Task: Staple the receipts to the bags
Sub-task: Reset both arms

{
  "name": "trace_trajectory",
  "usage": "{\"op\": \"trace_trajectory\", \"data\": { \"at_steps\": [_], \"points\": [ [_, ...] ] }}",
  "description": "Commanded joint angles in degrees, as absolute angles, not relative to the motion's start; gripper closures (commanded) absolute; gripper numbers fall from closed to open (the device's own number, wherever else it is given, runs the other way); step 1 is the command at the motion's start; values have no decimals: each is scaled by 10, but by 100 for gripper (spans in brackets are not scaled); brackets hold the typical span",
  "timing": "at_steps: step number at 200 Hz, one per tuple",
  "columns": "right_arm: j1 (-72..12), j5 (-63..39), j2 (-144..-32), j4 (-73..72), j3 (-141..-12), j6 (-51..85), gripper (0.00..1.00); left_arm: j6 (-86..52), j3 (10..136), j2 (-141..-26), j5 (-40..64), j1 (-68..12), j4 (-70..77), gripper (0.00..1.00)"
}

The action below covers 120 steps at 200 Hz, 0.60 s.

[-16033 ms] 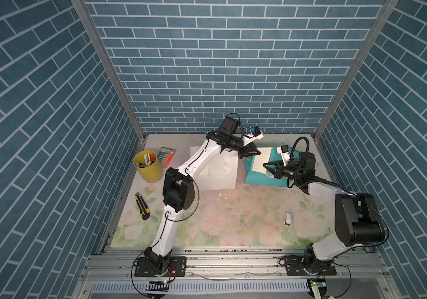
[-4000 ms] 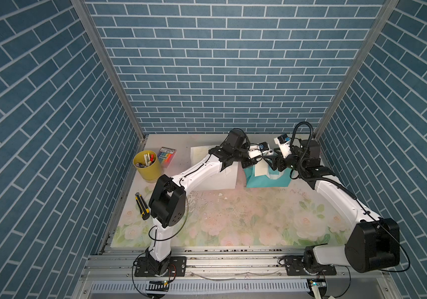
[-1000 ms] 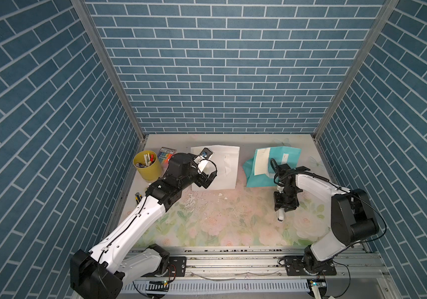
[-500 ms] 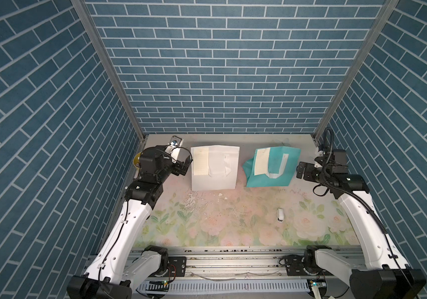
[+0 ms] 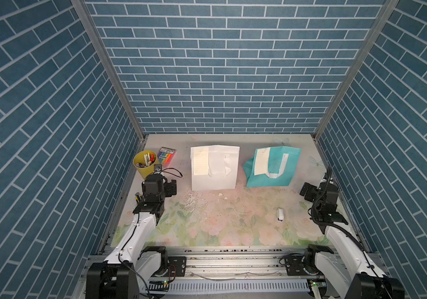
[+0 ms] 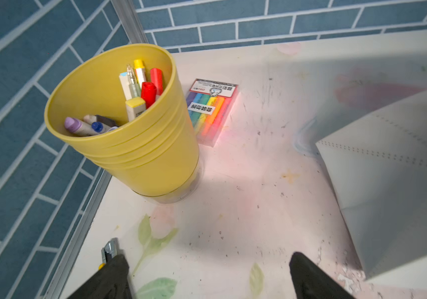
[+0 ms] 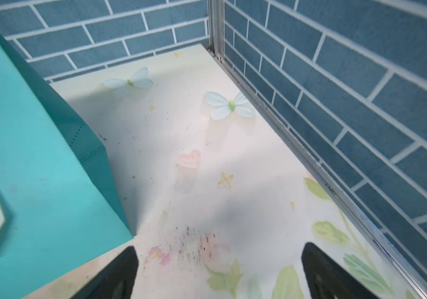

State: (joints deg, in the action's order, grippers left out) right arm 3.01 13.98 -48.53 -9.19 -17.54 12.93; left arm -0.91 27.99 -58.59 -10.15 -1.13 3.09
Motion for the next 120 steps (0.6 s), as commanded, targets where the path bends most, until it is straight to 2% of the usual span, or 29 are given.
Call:
{"op": "trace_trajectory", "data": {
  "at_steps": [1, 59, 120],
  "points": [
    [30, 155, -475, -243, -144, 100, 1, -59, 253, -603, -121, -10, 111, 1],
    [30, 124, -589, -343, -121, 92, 1, -59, 227, -704, -93, -11, 248, 0],
    [29, 78, -657, -390, -137, 67, 1, -7, 266, -774, -63, -11, 292, 0]
  ]
}}
